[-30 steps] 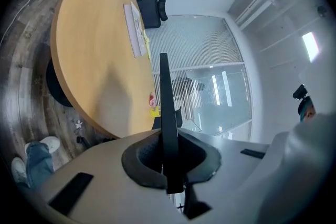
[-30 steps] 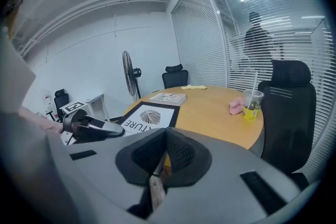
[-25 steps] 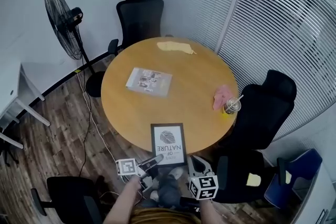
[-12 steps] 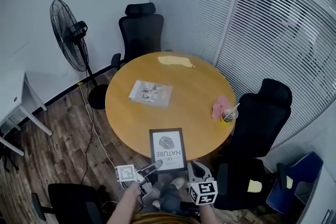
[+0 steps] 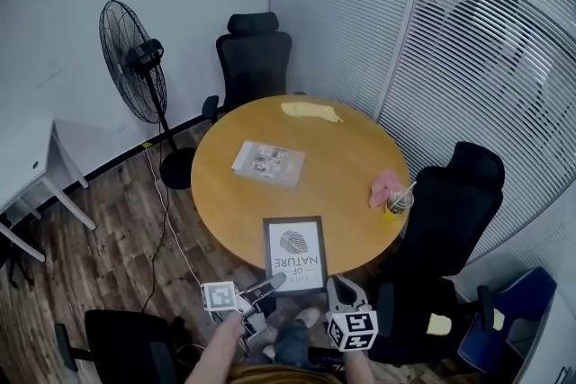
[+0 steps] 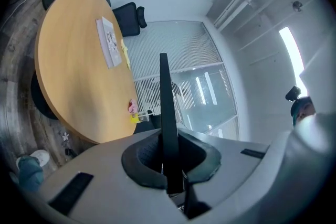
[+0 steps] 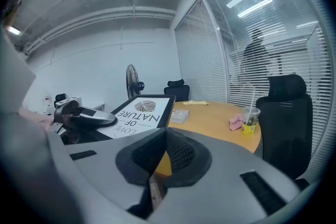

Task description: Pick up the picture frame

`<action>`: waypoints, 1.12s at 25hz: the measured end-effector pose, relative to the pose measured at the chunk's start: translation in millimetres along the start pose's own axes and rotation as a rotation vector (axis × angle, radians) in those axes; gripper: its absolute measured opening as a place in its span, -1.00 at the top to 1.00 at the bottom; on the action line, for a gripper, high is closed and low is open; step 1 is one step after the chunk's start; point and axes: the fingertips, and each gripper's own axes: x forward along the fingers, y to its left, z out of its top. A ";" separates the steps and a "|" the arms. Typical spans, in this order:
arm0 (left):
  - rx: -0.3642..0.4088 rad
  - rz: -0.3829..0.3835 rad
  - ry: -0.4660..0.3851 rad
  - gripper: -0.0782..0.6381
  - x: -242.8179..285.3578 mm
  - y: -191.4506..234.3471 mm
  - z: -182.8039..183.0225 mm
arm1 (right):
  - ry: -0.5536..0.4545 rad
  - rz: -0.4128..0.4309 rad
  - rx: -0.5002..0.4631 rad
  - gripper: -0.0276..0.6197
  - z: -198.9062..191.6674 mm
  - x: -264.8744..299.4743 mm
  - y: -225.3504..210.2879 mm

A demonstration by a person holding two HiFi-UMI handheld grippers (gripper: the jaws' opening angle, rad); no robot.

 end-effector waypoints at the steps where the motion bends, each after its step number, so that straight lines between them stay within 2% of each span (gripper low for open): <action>1: 0.002 0.003 0.000 0.65 -1.4 -1.2 0.3 | -0.007 -0.006 0.002 0.88 2.4 -0.2 -0.7; 9: 0.029 0.008 0.010 0.65 -7.6 -2.4 0.0 | -0.025 -0.022 0.001 0.88 8.0 -5.1 -1.1; 14: 0.000 0.001 0.015 0.65 -6.1 -7.7 -4.0 | -0.029 -0.027 0.001 0.88 8.1 -7.7 0.4; 23: 0.023 0.001 0.026 0.65 -4.8 -6.1 -5.4 | -0.025 -0.034 -0.011 0.88 8.3 -10.5 -3.0; 28: 0.010 -0.009 0.026 0.65 -6.1 -9.7 -7.0 | -0.024 -0.036 -0.018 0.88 8.7 -12.6 -1.3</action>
